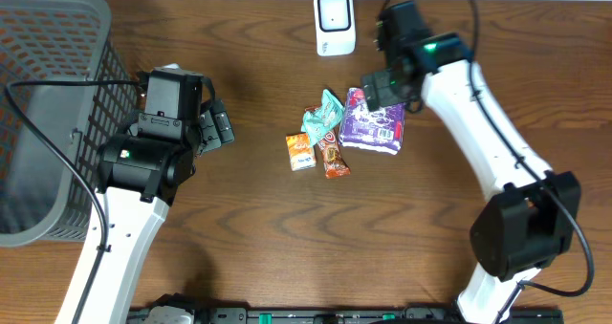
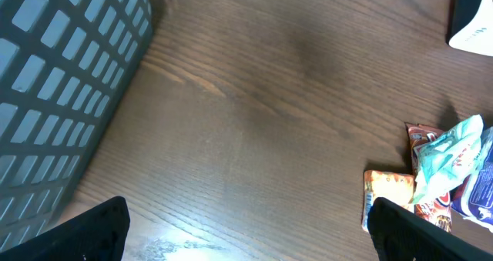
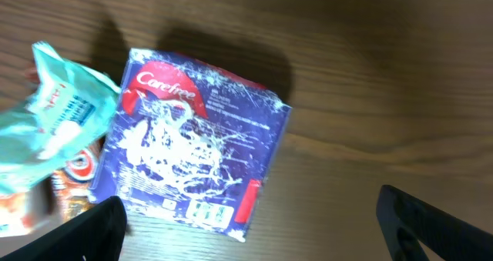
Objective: Scan the item barcode
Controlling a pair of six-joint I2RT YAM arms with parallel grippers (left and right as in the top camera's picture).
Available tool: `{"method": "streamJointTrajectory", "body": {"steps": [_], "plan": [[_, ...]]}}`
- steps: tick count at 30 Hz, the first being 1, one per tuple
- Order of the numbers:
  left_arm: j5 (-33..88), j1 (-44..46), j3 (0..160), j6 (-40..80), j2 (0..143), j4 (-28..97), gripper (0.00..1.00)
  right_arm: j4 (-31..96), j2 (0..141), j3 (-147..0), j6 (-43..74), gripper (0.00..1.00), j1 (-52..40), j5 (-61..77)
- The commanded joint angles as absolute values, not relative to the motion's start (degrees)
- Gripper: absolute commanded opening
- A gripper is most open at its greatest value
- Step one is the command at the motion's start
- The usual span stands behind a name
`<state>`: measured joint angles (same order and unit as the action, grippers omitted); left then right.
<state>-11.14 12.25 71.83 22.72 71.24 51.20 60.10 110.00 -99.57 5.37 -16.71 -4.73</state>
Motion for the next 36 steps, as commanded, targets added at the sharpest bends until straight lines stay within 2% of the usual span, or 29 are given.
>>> {"method": "streamJointTrajectory", "body": {"steps": [1,4,8,14,22,26,32,36], "plan": [[-12.3,12.1,72.2,23.2,70.7,51.4,0.98,59.1,109.7,-98.3,2.6,0.99,-10.9,12.9],[-12.3,12.1,72.2,23.2,70.7,51.4,0.98,57.1,109.8,-95.7,1.2,0.99,-6.1,23.5],[-12.3,12.1,72.2,23.2,70.7,51.4,0.98,51.4,109.8,-90.1,1.2,0.99,-1.9,29.2],[-12.3,12.1,72.2,23.2,70.7,51.4,0.98,40.9,109.8,-79.5,2.2,0.87,1.2,35.8],[-12.3,12.1,72.2,23.2,70.7,51.4,0.98,25.3,109.8,-68.9,10.8,0.87,1.5,37.9],[-12.3,12.1,72.2,23.2,70.7,51.4,0.98,21.0,109.8,-65.9,13.0,0.84,1.4,38.1],[-12.3,12.1,72.2,23.2,70.7,51.4,0.98,14.5,109.8,-61.8,15.0,0.75,0.3,38.1],[-12.3,12.1,72.2,23.2,70.7,51.4,0.98,11.6,109.8,-60.2,15.2,0.58,-0.7,38.0]]}}
